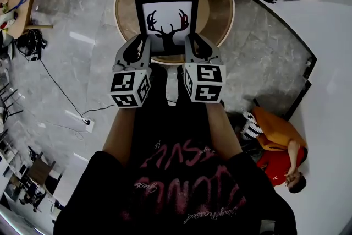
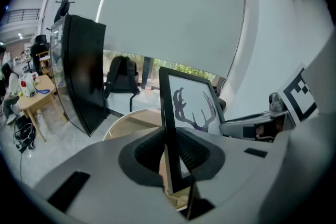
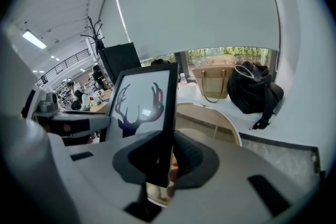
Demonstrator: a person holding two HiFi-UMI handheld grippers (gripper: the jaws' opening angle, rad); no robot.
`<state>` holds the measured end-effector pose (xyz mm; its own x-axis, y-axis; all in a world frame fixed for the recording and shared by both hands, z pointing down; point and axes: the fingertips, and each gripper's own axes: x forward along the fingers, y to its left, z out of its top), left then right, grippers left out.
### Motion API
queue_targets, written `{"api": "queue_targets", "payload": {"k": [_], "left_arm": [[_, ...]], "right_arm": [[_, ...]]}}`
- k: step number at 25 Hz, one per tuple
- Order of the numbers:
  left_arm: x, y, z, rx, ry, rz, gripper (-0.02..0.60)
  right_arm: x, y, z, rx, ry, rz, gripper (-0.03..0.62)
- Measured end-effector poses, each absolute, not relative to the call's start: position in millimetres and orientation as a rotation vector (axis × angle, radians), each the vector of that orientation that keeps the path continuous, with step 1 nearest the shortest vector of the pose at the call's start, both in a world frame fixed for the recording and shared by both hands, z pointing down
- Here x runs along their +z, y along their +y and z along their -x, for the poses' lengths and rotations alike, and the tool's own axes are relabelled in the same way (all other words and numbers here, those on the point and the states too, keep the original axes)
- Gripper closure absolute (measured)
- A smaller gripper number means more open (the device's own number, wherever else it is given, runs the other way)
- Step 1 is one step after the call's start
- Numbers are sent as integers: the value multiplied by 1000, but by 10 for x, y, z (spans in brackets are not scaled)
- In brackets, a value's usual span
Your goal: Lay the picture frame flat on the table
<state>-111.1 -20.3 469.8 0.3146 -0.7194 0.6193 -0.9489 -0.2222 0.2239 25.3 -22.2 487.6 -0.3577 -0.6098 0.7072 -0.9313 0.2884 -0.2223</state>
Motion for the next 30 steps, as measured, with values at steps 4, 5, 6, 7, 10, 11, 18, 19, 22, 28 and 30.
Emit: {"api": "queue_targets", "payload": {"k": [4,5,6,7,10,11,18,19,22,28,30], "left_arm": [[4829,-240,1124,536,-1459,-1993,508],[4864,-245,1126,538,-1455,-1986,508],[4899,-241,1128,541,-1452,-1978,508],[4935,-231,1131,544,-1448,-1971,508],[5059,-191,1146,556,-1439,-1949,508],[5106,-174,1151,560,-1436,-1943,508],[5385,4,1176,590,-1413,-1902,508],[5418,20,1179,593,-1410,-1897,508],[5514,59,1173,596,-1403,-1882,508],[5719,146,1139,606,-1369,-1859,508],[5798,164,1156,611,-1355,-1850,508]], "right_arm": [[5006,-260,-242,878,-2049,-1361,514],[5039,-267,-240,883,-2044,-1356,514],[5073,-263,-238,888,-2039,-1350,514],[5110,-255,-234,894,-2034,-1345,514],[5238,-220,-218,914,-2017,-1331,514],[5288,-203,-213,921,-2012,-1327,514],[5572,-18,-188,964,-1979,-1295,514],[5602,0,-186,970,-1973,-1292,514],[5693,38,-193,978,-1966,-1282,514],[5905,127,-228,1007,-1925,-1278,516],[5971,156,-214,1019,-1910,-1276,516]]}}
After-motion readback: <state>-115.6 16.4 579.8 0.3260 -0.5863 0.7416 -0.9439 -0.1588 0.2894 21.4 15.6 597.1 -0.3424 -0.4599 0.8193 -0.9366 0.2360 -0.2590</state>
